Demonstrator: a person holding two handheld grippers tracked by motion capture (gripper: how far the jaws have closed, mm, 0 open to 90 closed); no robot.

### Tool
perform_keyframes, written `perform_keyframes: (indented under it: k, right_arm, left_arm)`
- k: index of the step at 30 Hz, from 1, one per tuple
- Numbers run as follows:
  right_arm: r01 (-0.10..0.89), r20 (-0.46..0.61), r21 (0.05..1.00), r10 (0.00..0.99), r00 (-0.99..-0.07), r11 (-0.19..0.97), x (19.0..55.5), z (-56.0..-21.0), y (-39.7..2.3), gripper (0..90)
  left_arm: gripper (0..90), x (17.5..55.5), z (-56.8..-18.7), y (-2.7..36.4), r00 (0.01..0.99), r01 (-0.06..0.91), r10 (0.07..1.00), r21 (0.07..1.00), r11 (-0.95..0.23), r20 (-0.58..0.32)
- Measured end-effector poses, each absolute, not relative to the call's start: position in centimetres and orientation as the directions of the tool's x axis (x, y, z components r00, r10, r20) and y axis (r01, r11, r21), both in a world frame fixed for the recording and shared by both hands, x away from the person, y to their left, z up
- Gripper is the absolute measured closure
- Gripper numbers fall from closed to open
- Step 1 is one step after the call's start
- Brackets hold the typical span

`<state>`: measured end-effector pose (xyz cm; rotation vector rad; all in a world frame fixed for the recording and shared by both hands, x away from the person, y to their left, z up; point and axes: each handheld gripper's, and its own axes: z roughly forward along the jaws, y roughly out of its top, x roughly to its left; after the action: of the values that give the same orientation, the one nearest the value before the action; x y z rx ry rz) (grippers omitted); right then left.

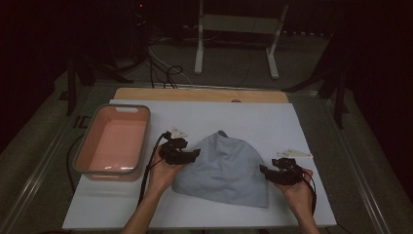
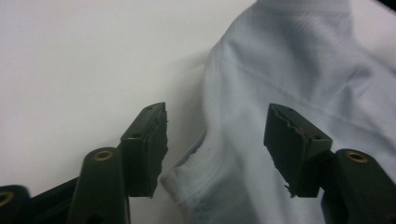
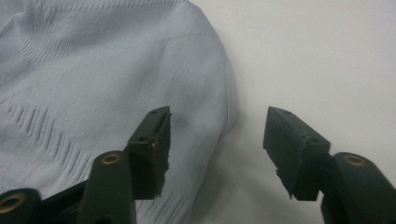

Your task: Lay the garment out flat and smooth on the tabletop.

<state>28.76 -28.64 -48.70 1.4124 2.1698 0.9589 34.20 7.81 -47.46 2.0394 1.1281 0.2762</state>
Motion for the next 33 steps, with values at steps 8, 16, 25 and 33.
perform_keyframes:
  k: [8,16,25,33]
  right_arm:
    - [0.646,0.050,0.714,0.900,-0.432,0.271,29.6,-48.6,-28.4,34.6]
    - [0.653,0.043,0.704,0.901,-0.431,0.279,30.8,-48.4,-28.4,36.8]
    - [0.678,0.051,0.676,0.899,-0.435,0.290,32.4,-49.2,-27.5,43.7]
    - [0.694,0.057,0.656,0.898,-0.437,0.296,33.6,-49.9,-26.3,56.4]
  left_arm:
    - [81.2,34.0,-47.5,8.3,0.616,0.629,0.769,0.695,-0.349,-0.171]
    - [83.2,32.1,-46.7,10.3,0.614,0.617,0.761,0.729,-0.296,-0.210]
    - [83.5,30.7,-46.5,12.2,0.591,0.625,0.775,0.736,-0.261,-0.227]
    - [83.5,30.4,-46.5,12.1,0.595,0.626,0.768,0.736,-0.259,-0.236]
